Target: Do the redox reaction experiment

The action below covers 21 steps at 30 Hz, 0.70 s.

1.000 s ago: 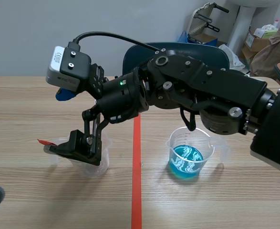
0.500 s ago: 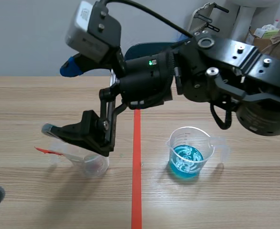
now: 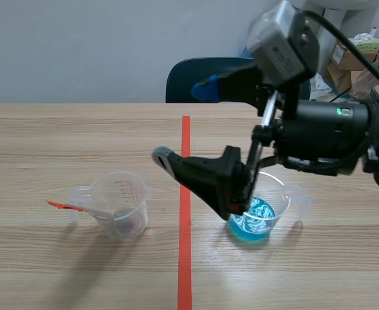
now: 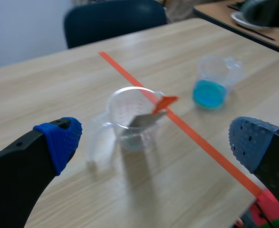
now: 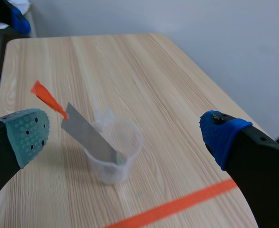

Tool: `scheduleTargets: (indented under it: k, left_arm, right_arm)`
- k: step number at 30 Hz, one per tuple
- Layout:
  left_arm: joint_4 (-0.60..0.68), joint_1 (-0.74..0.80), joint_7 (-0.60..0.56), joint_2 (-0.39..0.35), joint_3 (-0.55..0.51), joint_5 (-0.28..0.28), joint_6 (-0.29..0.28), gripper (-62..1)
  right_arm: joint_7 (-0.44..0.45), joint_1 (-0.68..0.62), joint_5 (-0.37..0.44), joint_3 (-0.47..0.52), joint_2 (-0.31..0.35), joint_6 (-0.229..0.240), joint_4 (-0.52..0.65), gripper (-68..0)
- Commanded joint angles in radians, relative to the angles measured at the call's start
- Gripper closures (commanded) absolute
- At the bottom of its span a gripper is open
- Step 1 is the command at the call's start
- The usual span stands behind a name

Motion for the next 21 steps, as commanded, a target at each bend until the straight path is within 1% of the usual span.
scheduleTargets:
  k: [1, 3, 8, 12, 18, 21]
  left_arm:
    - [0.021, -0.003, -0.031, 0.03, -0.034, -0.012, -0.011, -62.3]
    - [0.029, -0.003, -0.041, 0.059, -0.069, 0.003, -0.032, -62.3]
    - [0.076, -0.005, -0.047, 0.14, -0.138, 0.09, -0.093, -62.3]
    - [0.106, -0.039, -0.046, 0.21, -0.155, 0.183, -0.135, -62.3]
    - [0.119, -0.121, -0.042, 0.332, -0.155, 0.343, -0.192, -62.3]
    - [0.119, -0.169, -0.042, 0.387, -0.153, 0.414, -0.211, -62.3]
  right_arm:
    - [0.018, -0.05, 0.014, 0.052, 0.003, 0.0, 0.026, -67.9]
    - [0.018, -0.134, 0.014, 0.133, 0.004, 0.0, 0.045, -67.9]
    - [0.018, -0.34, 0.014, 0.324, 0.004, 0.0, 0.115, -67.9]
    - [0.011, -0.495, 0.01, 0.452, 0.004, -0.004, 0.214, -67.9]
    - [-0.088, -0.71, 0.01, 0.602, 0.004, -0.066, 0.398, -67.9]
    - [-0.114, -0.795, 0.01, 0.655, 0.004, -0.095, 0.462, -67.9]
